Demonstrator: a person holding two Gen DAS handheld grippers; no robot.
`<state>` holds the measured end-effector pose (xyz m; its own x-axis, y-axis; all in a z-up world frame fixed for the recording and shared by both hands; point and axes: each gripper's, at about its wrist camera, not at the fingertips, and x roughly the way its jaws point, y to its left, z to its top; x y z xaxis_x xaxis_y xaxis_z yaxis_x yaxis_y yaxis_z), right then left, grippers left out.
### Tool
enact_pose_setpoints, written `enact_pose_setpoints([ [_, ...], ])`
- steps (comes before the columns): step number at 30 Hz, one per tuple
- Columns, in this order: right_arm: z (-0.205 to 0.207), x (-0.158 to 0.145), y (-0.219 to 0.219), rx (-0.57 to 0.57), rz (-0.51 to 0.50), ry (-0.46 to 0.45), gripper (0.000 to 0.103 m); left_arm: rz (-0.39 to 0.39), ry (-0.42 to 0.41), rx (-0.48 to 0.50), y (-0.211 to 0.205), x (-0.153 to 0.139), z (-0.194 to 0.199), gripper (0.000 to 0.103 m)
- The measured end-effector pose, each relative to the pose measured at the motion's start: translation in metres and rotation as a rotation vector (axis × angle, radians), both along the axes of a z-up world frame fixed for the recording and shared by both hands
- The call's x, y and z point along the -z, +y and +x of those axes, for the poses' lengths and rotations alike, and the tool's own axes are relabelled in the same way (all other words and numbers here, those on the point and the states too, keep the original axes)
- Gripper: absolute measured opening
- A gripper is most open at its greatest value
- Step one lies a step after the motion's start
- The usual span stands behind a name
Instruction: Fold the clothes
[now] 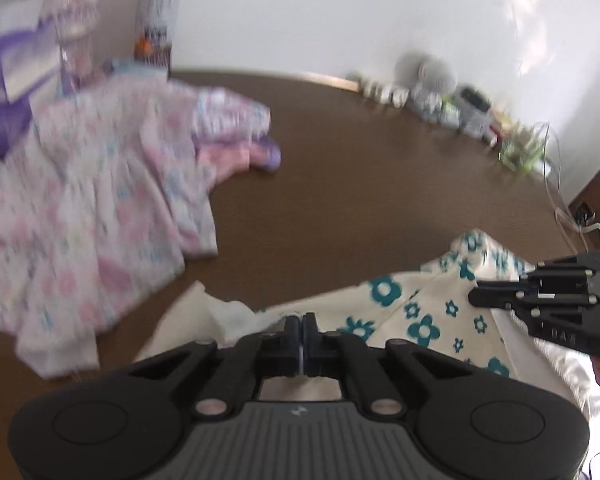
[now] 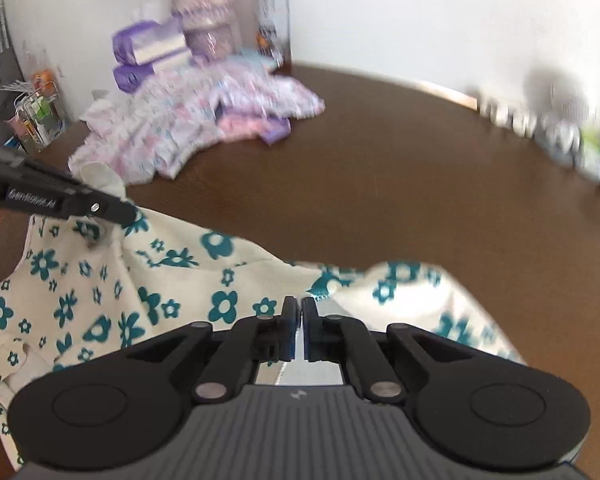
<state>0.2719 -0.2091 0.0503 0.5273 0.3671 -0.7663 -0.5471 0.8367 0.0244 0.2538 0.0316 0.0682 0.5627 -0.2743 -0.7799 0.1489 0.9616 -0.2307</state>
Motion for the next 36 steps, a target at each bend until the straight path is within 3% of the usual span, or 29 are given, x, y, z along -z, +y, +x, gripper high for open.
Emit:
enact_pose_setpoints([
  [5,0.004,0.008,0.011,0.003,-0.030,-0.022,0.007,0.023,-0.056,-0.041,0.002,0.000,0.010,0.001],
  [8,0.001,0.001,-0.008,-0.015,-0.012,-0.034,0.015,0.030,-0.029,-0.008,0.006,0.002,0.007,0.021],
  [10,-0.006,-0.008,-0.023,-0.040,-0.049,-0.108,0.025,0.080,-0.079,0.065,0.009,-0.006,-0.007,0.031],
  [12,-0.013,-0.011,-0.030,-0.093,-0.154,-0.196,0.039,0.206,-0.147,0.170,0.004,-0.015,-0.022,0.035],
  [15,-0.016,0.000,-0.023,-0.214,-0.330,-0.277,0.040,0.498,-0.248,0.383,-0.021,-0.015,-0.043,0.043],
  [18,-0.011,0.017,-0.007,-0.334,-0.470,-0.299,0.041,0.744,-0.285,0.550,-0.042,0.004,-0.049,0.043],
  [19,-0.010,0.020,-0.002,-0.370,-0.499,-0.304,0.042,0.802,-0.298,0.602,-0.046,0.011,-0.050,0.043],
  [21,-0.012,0.024,0.006,-0.440,-0.544,-0.316,0.057,0.908,-0.331,0.693,-0.052,0.023,-0.050,0.043],
  [23,-0.012,0.026,0.014,-0.494,-0.571,-0.319,0.066,0.969,-0.361,0.768,-0.056,0.030,-0.048,0.043],
  [28,0.002,0.029,0.028,-0.512,-0.583,-0.297,0.060,1.006,-0.378,0.903,-0.062,0.042,-0.036,0.042],
  [29,0.007,0.028,0.029,-0.506,-0.572,-0.279,0.037,1.010,-0.373,0.919,-0.062,0.044,-0.034,0.027],
  [30,0.013,0.026,0.029,-0.492,-0.565,-0.257,0.006,1.007,-0.362,0.927,-0.062,0.045,-0.032,0.000],
  [33,0.016,0.017,0.024,-0.467,-0.541,-0.297,0.006,0.934,-0.384,0.900,-0.057,0.039,-0.030,0.000],
  [36,0.019,0.011,0.020,-0.406,-0.494,-0.334,0.006,0.870,-0.441,0.793,-0.050,0.031,-0.025,0.000],
])
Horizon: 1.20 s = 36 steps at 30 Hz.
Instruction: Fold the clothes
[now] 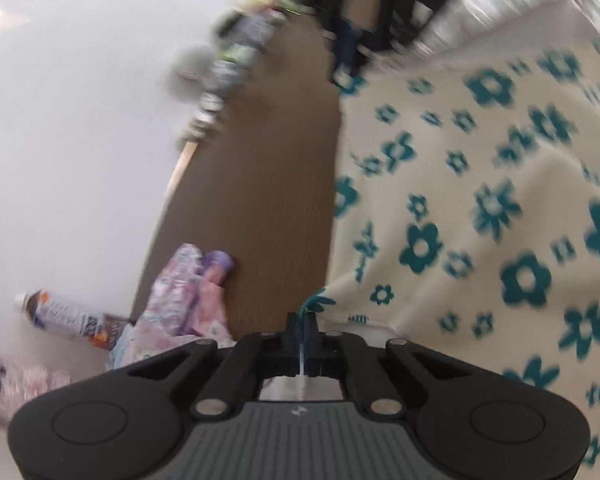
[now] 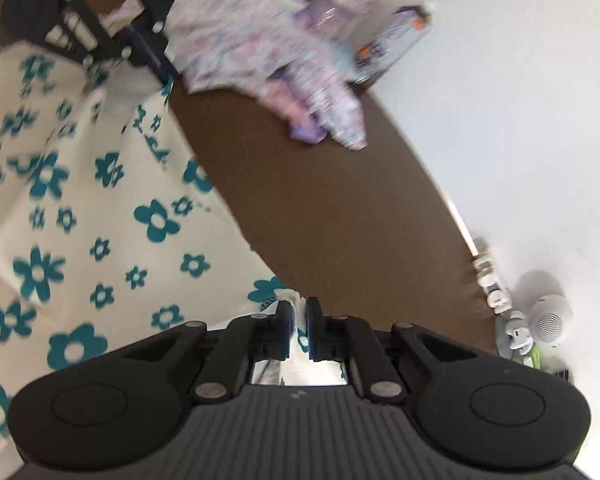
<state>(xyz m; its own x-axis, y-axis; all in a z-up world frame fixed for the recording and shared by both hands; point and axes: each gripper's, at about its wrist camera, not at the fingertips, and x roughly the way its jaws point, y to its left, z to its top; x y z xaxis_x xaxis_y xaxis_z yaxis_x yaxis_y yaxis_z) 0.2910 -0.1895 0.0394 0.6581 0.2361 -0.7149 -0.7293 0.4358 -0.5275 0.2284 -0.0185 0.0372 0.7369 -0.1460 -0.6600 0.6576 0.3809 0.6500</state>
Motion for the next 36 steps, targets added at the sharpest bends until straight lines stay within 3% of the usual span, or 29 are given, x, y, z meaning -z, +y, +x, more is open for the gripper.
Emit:
enact_pose_setpoints([
  [2,0.003,0.006,0.000,0.028,-0.004,-0.018,0.006,-0.037,-0.024,-0.060,0.004,0.001,0.008,0.000],
  [5,0.004,0.023,0.002,0.039,-0.040,-0.034,0.007,-0.078,0.008,-0.166,0.008,0.007,0.020,0.001],
  [7,0.002,0.028,0.004,0.047,-0.048,-0.042,0.011,-0.088,0.029,-0.223,0.009,0.011,0.028,0.007],
  [9,-0.003,0.025,0.003,0.069,-0.047,-0.052,0.033,-0.085,0.026,-0.241,0.009,0.010,0.030,0.016],
  [10,-0.007,0.021,0.001,0.080,-0.042,-0.059,0.038,-0.080,0.017,-0.246,0.010,0.007,0.028,0.021],
  [12,-0.022,0.005,-0.009,0.100,-0.017,-0.083,0.041,-0.081,-0.019,-0.249,0.012,-0.005,0.012,0.039],
  [15,-0.050,-0.019,-0.026,0.122,0.036,-0.090,0.043,-0.104,-0.059,-0.255,0.015,-0.028,-0.025,0.045],
  [18,-0.088,-0.042,-0.044,0.120,0.119,-0.027,0.043,-0.127,-0.021,-0.217,0.012,-0.045,-0.074,0.050],
  [22,-0.144,-0.048,-0.052,0.047,0.163,0.078,0.043,-0.197,0.171,-0.169,-0.002,-0.049,-0.133,0.049],
  [27,-0.187,-0.027,-0.036,-0.011,0.062,0.100,0.040,-0.236,0.342,-0.199,-0.025,-0.030,-0.158,0.029],
  [32,-0.183,-0.007,-0.042,0.103,0.095,0.215,0.034,-0.331,0.462,-0.305,-0.030,-0.018,-0.140,0.029],
  [36,-0.175,0.001,-0.047,0.135,0.118,0.288,0.034,-0.319,0.471,-0.318,-0.036,-0.015,-0.128,0.029],
])
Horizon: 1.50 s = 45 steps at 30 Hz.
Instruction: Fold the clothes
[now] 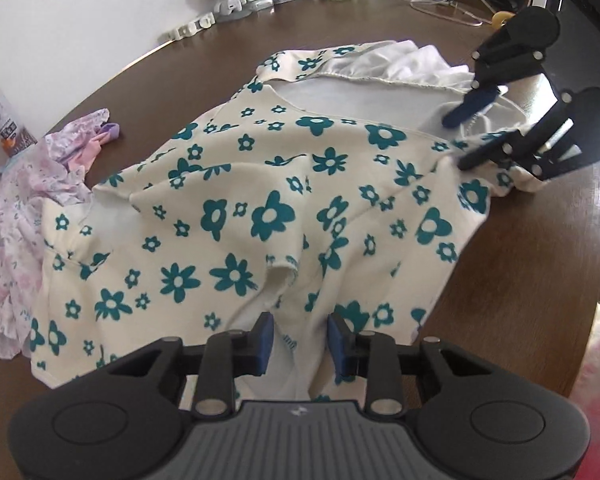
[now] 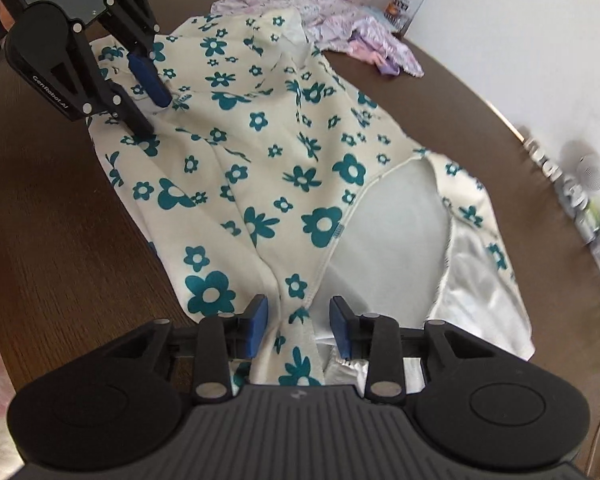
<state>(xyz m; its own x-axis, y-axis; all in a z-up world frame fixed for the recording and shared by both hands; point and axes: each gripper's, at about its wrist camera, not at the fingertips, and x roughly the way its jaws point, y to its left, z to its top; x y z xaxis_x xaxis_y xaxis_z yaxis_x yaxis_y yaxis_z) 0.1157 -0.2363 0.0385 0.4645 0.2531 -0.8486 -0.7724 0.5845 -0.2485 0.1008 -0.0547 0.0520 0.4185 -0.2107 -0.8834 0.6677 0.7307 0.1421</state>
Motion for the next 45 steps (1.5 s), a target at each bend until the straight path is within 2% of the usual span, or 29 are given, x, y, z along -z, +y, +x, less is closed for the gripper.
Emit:
enact_pose_setpoints([
  [2,0.002,0.003,0.002,0.002,-0.003,0.018,0.031,0.008,-0.005,0.021,-0.005,0.001,0.004,0.027],
  [3,0.001,0.004,0.003,-0.010,-0.004,0.020,0.017,0.006,-0.004,0.034,-0.006,0.001,0.004,0.016],
  [4,-0.002,0.002,0.004,-0.023,-0.008,0.014,0.012,0.001,-0.002,0.049,-0.007,0.000,0.004,0.006],
  [5,-0.005,0.001,0.005,-0.036,-0.012,0.008,0.008,0.001,-0.009,0.062,-0.007,-0.001,0.004,0.003],
  [7,-0.015,-0.006,0.006,-0.071,-0.026,-0.036,0.007,0.018,-0.068,0.093,-0.008,-0.008,-0.008,0.003],
  [9,-0.028,-0.020,0.003,-0.094,-0.021,-0.095,0.007,0.014,-0.132,0.114,-0.005,-0.022,-0.025,0.003],
  [12,-0.048,-0.039,-0.004,-0.130,0.000,-0.137,0.007,0.001,-0.209,0.150,-0.001,-0.042,-0.056,0.003],
  [15,-0.070,-0.039,-0.005,-0.185,-0.022,-0.133,0.007,0.037,-0.236,0.218,-0.004,-0.044,-0.088,0.003],
  [17,-0.082,-0.027,-0.003,-0.224,-0.054,-0.095,0.007,0.065,-0.205,0.262,-0.008,-0.034,-0.103,0.003],
  [19,-0.090,-0.014,0.000,-0.238,-0.084,-0.070,0.008,0.076,-0.169,0.277,-0.010,-0.024,-0.111,0.007],
  [22,-0.093,-0.009,-0.003,-0.194,-0.073,-0.070,0.027,0.054,-0.129,0.245,-0.004,-0.014,-0.110,0.016],
  [23,-0.093,-0.010,-0.005,-0.174,-0.054,-0.062,0.033,0.037,-0.119,0.232,-0.001,-0.014,-0.108,0.025],
  [24,-0.092,-0.010,-0.008,-0.154,-0.037,-0.058,0.034,0.022,-0.114,0.216,0.002,-0.014,-0.107,0.037],
  [25,-0.091,-0.010,-0.010,-0.135,-0.028,-0.057,0.035,0.008,-0.112,0.207,0.004,-0.014,-0.104,0.041],
  [28,-0.084,-0.006,-0.012,-0.093,-0.009,-0.040,0.035,-0.004,-0.105,0.186,0.003,-0.009,-0.095,0.043],
  [29,-0.082,-0.004,-0.012,-0.084,-0.003,-0.028,0.034,-0.006,-0.095,0.183,0.003,-0.007,-0.090,0.040],
  [30,-0.081,-0.002,-0.013,-0.081,0.003,-0.014,0.016,-0.008,-0.079,0.183,0.003,-0.004,-0.087,0.017],
  [31,-0.081,-0.003,-0.014,-0.096,0.006,0.000,0.007,-0.012,-0.060,0.185,0.004,-0.002,-0.086,0.001],
  [35,-0.098,-0.012,-0.019,-0.170,-0.034,-0.024,0.008,-0.028,-0.050,0.201,0.016,-0.012,-0.094,0.002],
  [37,-0.098,-0.008,-0.018,-0.174,-0.062,-0.004,0.014,-0.014,-0.044,0.209,0.020,-0.014,-0.100,0.003],
  [39,-0.094,-0.004,-0.018,-0.161,-0.070,-0.008,0.030,-0.003,-0.044,0.197,0.022,-0.014,-0.104,0.018],
  [42,-0.081,-0.021,-0.027,-0.097,0.035,-0.011,0.031,-0.039,-0.081,0.149,0.031,-0.025,-0.108,0.039],
  [45,-0.064,-0.047,-0.041,0.018,0.184,-0.053,0.038,-0.139,-0.127,0.065,0.050,-0.050,-0.104,0.045],
])
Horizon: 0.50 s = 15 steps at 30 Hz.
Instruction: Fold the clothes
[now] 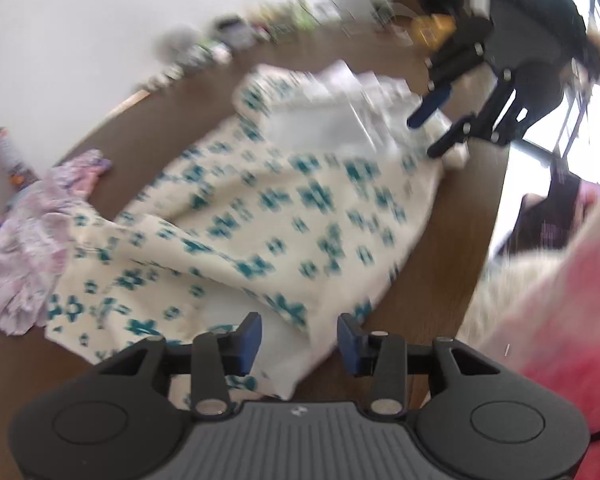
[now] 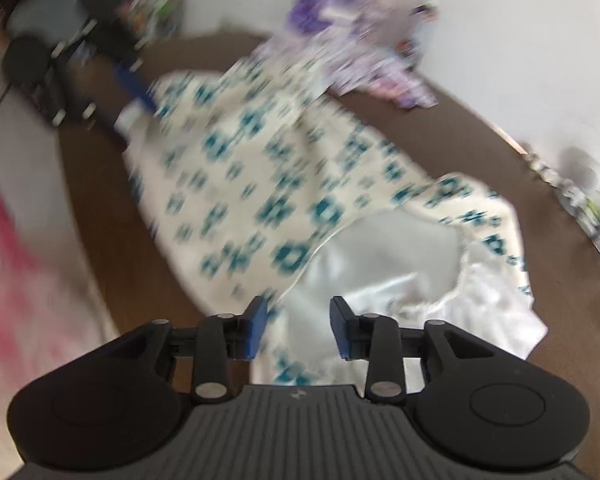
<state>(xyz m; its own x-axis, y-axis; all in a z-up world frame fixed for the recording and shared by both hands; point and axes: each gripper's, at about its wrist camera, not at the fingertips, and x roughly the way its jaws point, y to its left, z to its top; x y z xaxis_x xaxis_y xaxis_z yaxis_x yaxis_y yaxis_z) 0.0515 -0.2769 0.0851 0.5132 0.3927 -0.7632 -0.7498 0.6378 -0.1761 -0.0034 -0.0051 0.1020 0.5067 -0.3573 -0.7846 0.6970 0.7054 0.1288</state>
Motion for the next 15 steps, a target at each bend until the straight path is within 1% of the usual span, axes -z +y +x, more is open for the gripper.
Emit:
enact_pose_setpoints([
  [1,0.007,-0.004,-0.001,0.041,0.012,-0.026,0.040,-0.025,-0.019,-0.039,0.006,-0.007,0.004,0.049],
  [2,0.015,-0.005,-0.001,0.084,-0.001,-0.059,0.041,-0.038,-0.044,-0.084,0.011,-0.013,0.009,0.055],
  [3,0.023,-0.005,0.000,0.128,-0.018,-0.090,0.041,-0.037,-0.069,-0.129,0.016,-0.017,0.015,0.060],
  [4,0.034,-0.002,0.003,0.169,-0.043,-0.108,0.041,-0.017,-0.091,-0.171,0.020,-0.017,0.024,0.062],
  [6,0.059,0.006,0.008,0.220,-0.069,-0.107,0.041,0.034,-0.120,-0.244,0.027,-0.015,0.046,0.062],
  [9,0.106,0.018,0.012,0.281,-0.112,-0.099,0.041,0.094,-0.126,-0.316,0.042,-0.004,0.089,0.062],
  [10,0.121,0.022,0.013,0.296,-0.126,-0.098,0.042,0.109,-0.126,-0.332,0.047,0.000,0.105,0.062],
  [12,0.150,0.031,0.015,0.309,-0.155,-0.097,0.048,0.133,-0.123,-0.346,0.056,0.010,0.138,0.062],
  [14,0.170,0.038,0.020,0.281,-0.184,-0.113,0.051,0.166,-0.136,-0.325,0.060,0.019,0.165,0.062],
  [15,0.179,0.042,0.023,0.261,-0.204,-0.125,0.059,0.184,-0.143,-0.312,0.062,0.024,0.177,0.062],
])
